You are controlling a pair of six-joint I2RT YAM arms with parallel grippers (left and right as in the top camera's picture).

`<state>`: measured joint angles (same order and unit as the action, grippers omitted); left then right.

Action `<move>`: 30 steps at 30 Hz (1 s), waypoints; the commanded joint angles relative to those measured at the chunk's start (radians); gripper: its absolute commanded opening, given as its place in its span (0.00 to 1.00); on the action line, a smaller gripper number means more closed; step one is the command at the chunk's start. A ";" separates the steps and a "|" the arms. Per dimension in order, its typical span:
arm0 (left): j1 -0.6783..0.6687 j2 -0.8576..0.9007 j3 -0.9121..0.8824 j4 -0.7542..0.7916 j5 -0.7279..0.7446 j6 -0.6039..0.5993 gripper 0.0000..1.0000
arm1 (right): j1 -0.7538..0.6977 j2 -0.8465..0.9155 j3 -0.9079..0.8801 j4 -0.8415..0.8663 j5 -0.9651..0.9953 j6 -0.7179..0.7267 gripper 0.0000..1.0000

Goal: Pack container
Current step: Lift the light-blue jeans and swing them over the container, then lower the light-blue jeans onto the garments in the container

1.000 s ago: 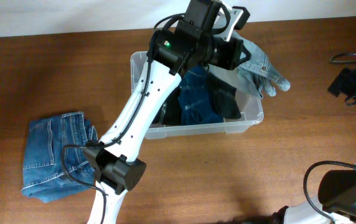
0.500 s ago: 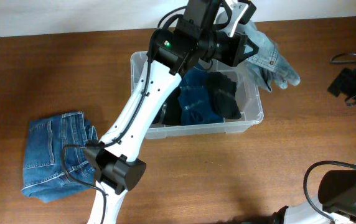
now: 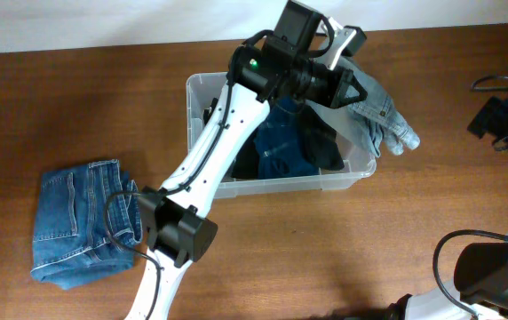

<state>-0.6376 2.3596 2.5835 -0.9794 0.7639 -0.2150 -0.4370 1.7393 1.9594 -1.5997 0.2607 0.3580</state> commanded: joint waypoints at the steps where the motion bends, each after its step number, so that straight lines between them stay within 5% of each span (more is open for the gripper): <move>1: -0.004 -0.016 0.032 0.034 0.084 0.079 0.02 | -0.002 0.007 0.002 -0.001 0.012 -0.003 0.98; 7: -0.004 -0.016 0.032 0.090 0.113 0.079 0.04 | -0.002 0.007 0.002 -0.001 0.012 -0.003 0.98; 14: -0.001 -0.016 0.032 0.041 0.112 0.083 0.18 | -0.002 0.007 0.002 -0.001 0.012 -0.003 0.98; 30: 0.111 -0.016 0.032 -0.111 0.101 0.107 0.16 | -0.002 0.007 0.002 -0.001 0.012 -0.003 0.98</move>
<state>-0.5770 2.3650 2.5835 -1.0904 0.8391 -0.1299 -0.4370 1.7393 1.9594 -1.6001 0.2607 0.3580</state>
